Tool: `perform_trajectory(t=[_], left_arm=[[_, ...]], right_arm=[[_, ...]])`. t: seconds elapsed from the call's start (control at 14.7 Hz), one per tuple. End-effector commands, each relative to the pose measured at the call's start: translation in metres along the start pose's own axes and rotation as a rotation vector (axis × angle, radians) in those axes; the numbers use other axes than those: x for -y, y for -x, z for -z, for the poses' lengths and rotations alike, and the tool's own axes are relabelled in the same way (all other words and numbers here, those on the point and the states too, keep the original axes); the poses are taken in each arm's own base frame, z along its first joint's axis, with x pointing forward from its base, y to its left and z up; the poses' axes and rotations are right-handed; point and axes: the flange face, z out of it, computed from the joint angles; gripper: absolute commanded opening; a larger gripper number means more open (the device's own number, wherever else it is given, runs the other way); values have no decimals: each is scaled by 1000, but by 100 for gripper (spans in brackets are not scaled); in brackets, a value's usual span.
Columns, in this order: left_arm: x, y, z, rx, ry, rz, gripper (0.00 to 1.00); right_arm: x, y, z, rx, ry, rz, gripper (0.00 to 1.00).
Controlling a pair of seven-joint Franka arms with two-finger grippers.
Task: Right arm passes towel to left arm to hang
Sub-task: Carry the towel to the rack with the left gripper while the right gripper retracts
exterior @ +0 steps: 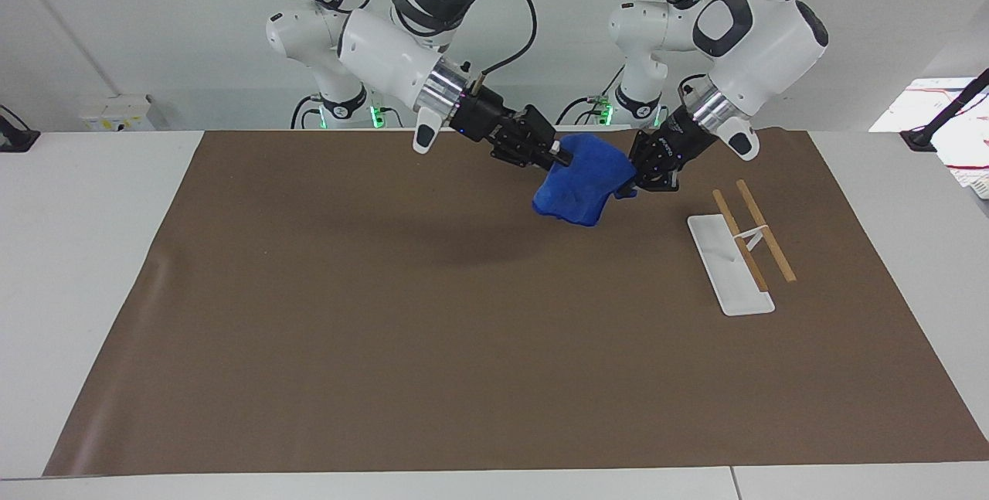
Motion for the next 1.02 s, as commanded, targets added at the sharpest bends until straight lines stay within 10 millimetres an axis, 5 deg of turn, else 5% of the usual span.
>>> perform_trajectory(t=[0.0,0.27,0.61,0.75,0.95], left_arm=[[-1,0,19,-43,39,-88,0],[-9,1,32,-222,97,-214,0],[-6,-5,31,-418,58,-483,0],[-5,-13,31,-446,-6,-717,0],[-8,-33,35,-529,-132,-1083,0]], right_arm=[[-33,-38,32,-60,131,78,100],[-93,-82,78,-147,367,217,100],[-134,-122,133,-10,768,508,100],[-135,-139,165,18,917,544,100],[-98,-148,229,80,1004,453,100]])
